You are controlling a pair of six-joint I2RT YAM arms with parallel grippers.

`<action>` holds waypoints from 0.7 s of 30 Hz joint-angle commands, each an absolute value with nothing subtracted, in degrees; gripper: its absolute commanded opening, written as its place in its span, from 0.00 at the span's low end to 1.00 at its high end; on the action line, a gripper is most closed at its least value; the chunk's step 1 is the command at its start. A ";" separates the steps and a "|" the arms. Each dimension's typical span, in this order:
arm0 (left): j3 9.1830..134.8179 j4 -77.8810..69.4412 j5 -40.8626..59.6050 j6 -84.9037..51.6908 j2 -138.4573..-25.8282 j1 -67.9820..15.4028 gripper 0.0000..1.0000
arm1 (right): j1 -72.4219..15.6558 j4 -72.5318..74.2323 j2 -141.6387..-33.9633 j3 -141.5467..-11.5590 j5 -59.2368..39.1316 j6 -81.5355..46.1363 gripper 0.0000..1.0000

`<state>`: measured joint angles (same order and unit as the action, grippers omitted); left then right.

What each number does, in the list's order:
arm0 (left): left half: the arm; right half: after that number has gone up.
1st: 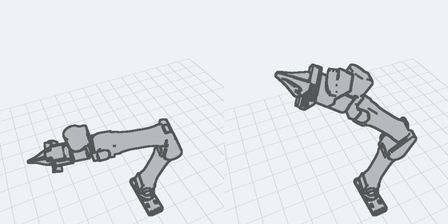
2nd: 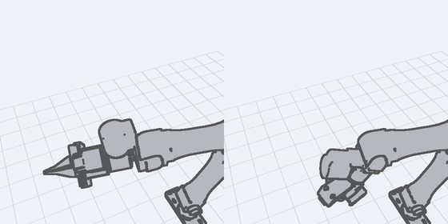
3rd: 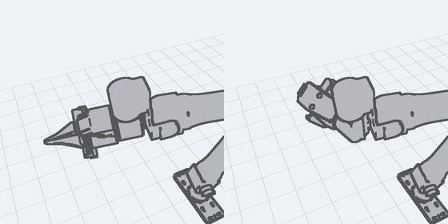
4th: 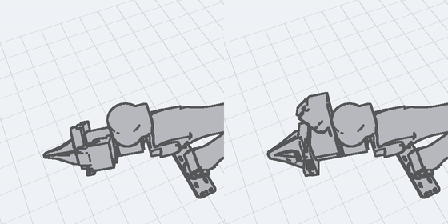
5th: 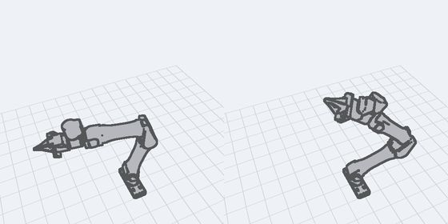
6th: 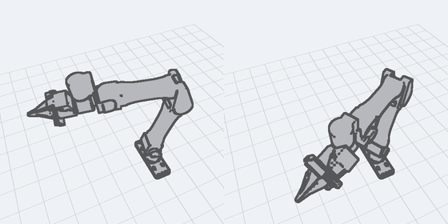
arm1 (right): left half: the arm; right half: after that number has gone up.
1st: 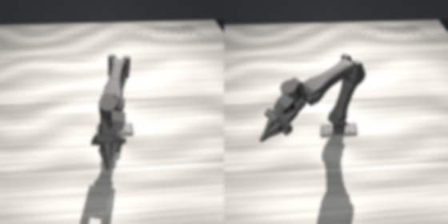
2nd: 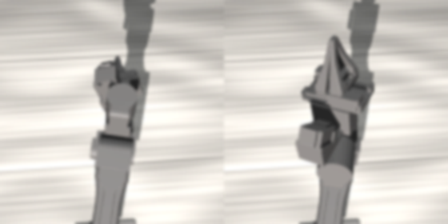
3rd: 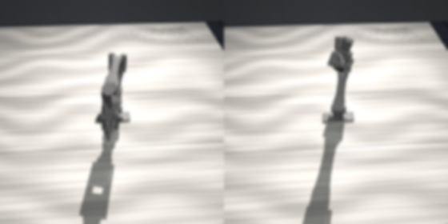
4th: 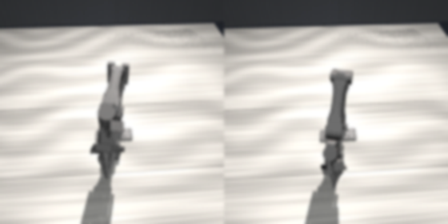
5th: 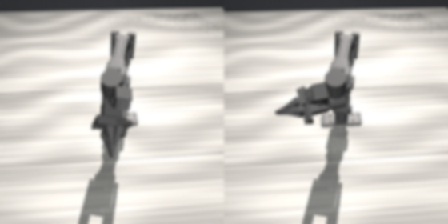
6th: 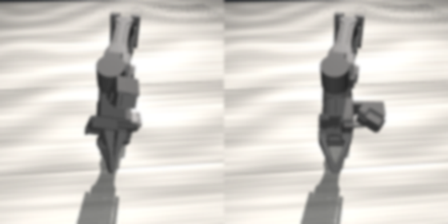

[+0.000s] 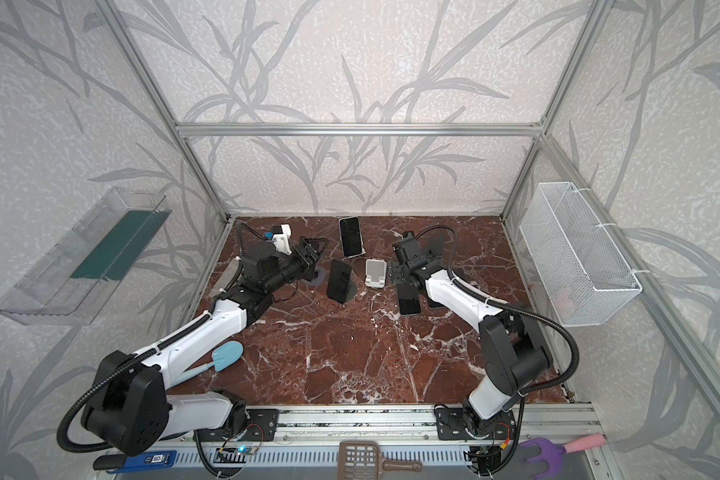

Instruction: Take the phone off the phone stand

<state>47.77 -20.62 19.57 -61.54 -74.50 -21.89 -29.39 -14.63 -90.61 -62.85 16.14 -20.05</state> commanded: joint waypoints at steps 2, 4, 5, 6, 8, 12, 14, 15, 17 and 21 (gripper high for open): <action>48.17 -21.11 18.90 -61.26 -72.43 -21.49 0.72 | -35.07 -10.58 -87.72 -60.65 20.35 -21.01 0.90; 48.08 -21.01 18.31 -60.92 -71.86 -21.28 0.72 | -37.23 -10.94 -89.82 -63.18 20.89 -21.69 0.93; 48.00 -20.80 18.05 -60.67 -71.71 -21.27 0.72 | -37.98 -10.55 -90.96 -64.34 21.56 -21.95 0.94; 48.09 -20.61 17.81 -60.41 -71.61 -21.27 0.72 | -38.76 -10.07 -92.36 -65.62 22.63 -22.49 0.94; 48.10 -20.38 17.59 -60.21 -71.38 -21.28 0.72 | -39.57 -9.22 -95.52 -68.03 24.19 -24.09 0.95; 48.03 -20.19 17.36 -59.78 -71.60 -21.27 0.72 | -40.47 -9.40 -102.82 -73.13 27.79 -27.68 0.99; 47.96 -20.19 17.23 -59.81 -71.50 -21.27 0.72 | -40.93 -8.51 -105.25 -74.62 30.06 -28.45 0.99; 48.01 -20.18 17.29 -59.76 -71.46 -21.27 0.72 | -40.96 -8.64 -106.44 -75.47 30.47 -29.24 0.99; 47.94 -20.21 17.27 -59.71 -71.32 -21.27 0.73 | -41.18 -10.00 -108.32 -77.11 32.36 -30.07 0.99; 47.79 -20.54 17.17 -60.06 -71.10 -21.31 0.73 | -41.04 -10.16 -111.00 -78.69 33.65 -31.84 0.99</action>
<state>47.77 -20.18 17.78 -60.20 -72.93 -21.54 -40.75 -9.69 -109.80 -76.44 30.22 -29.23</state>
